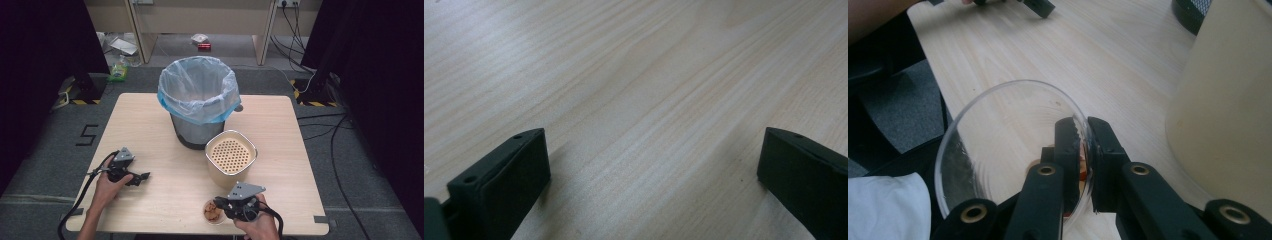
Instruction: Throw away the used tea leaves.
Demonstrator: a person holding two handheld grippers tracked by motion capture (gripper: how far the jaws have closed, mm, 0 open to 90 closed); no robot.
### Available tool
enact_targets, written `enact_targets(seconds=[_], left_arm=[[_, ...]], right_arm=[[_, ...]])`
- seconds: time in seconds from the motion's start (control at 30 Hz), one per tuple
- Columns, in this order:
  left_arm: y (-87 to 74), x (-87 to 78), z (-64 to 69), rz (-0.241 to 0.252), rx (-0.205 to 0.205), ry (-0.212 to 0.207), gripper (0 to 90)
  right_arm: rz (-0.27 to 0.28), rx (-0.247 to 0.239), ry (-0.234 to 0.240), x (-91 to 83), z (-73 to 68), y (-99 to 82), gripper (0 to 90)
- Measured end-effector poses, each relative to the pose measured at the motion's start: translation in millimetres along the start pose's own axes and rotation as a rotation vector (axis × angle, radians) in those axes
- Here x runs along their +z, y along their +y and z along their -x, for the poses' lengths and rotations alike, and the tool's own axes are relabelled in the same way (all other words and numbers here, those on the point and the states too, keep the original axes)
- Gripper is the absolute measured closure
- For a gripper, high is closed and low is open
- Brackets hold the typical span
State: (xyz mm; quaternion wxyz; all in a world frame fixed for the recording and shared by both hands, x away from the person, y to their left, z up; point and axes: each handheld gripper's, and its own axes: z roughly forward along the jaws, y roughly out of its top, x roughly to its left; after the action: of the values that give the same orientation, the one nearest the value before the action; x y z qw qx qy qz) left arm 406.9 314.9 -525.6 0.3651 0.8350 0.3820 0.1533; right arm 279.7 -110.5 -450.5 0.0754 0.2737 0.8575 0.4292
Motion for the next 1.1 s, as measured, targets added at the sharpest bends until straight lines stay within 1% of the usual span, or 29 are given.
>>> enact_targets(seconds=[0.1,0.2,0.23,0.27,0.37,0.4,0.43,0.57,0.63,0.7,0.73,0.77,0.8,0.83,0.87,0.9,1.03,1.1], left_arm=[[0.0,0.0,0.0,0.0,0.001,0.0,0.0],[0.0,0.0,0.0,0.0,0.0,0.0,0.0],[0.0,0.0,0.0,0.0,0.0,0.0,0.0],[0.0,-0.1,-0.1,-0.001,0.001,0.0,0.0],[0.0,-0.1,0.0,-0.001,0.001,0.0,0.0],[0.0,-0.1,0.0,-0.001,0.001,0.0,0.0],[0.0,-0.1,0.0,-0.001,0.001,0.0,0.0],[-0.1,-0.2,0.0,-0.001,0.002,0.0,0.0],[-0.1,-0.2,0.0,-0.001,0.002,-0.001,0.0],[-0.1,-0.2,0.0,-0.001,0.002,0.0,0.0],[-0.1,-0.2,-0.1,-0.002,0.003,0.0,0.0],[-0.1,-0.2,0.1,-0.002,0.001,-0.001,0.0],[-0.1,-0.2,0.0,-0.002,0.002,0.0,0.0],[-0.1,-0.2,0.0,-0.002,0.002,0.0,0.0],[-0.1,-0.2,0.1,-0.001,0.001,0.0,0.0],[-0.1,-0.2,0.1,-0.001,0.001,0.0,0.0],[-0.1,-0.2,0.0,-0.001,0.002,0.0,0.0],[-0.1,-0.2,0.0,-0.001,0.002,0.0,0.0]], right_arm=[[0.005,-0.017,-0.005,-5.9,-0.6,-2.1,86.1],[0.018,-0.018,-0.01,-13.4,-1.5,-4.2,86.2],[0.018,-0.018,-0.01,-13.4,-1.5,-4.2,86.2],[0.03,-0.024,-0.018,-21.2,-2.1,-4.8,86.2],[0.043,-0.034,-0.046,-35.5,-1.1,-4.9,86.1],[0.043,-0.034,-0.046,-35.5,-1.1,-4.9,86.1],[0.052,-0.029,-0.065,-44.6,1.8,-5.2,86.2],[0.056,-0.025,-0.128,-63.6,6.0,-8.2,86.1],[0.056,-0.018,-0.156,-71.2,9.2,-11.1,86.1],[0.064,-0.001,-0.193,-80.7,15.6,-15.5,86.1],[0.064,-0.001,-0.193,-80.7,15.6,-15.5,86.1],[0.069,0.003,-0.213,-84.5,19.0,-17.0,86.1],[0.066,0.006,-0.26,-91.0,25.4,-18.4,86.1],[0.066,0.0,-0.285,-93.6,28.7,-18.7,86.1],[0.066,0.0,-0.285,-93.6,28.7,-18.7,86.1],[0.068,-0.004,-0.33,-97.8,35.3,-18.5,86.1],[0.069,-0.02,-0.411,-102.9,50.4,-13.0,86.0],[0.067,-0.038,-0.456,-104.9,56.9,-8.4,85.9]])
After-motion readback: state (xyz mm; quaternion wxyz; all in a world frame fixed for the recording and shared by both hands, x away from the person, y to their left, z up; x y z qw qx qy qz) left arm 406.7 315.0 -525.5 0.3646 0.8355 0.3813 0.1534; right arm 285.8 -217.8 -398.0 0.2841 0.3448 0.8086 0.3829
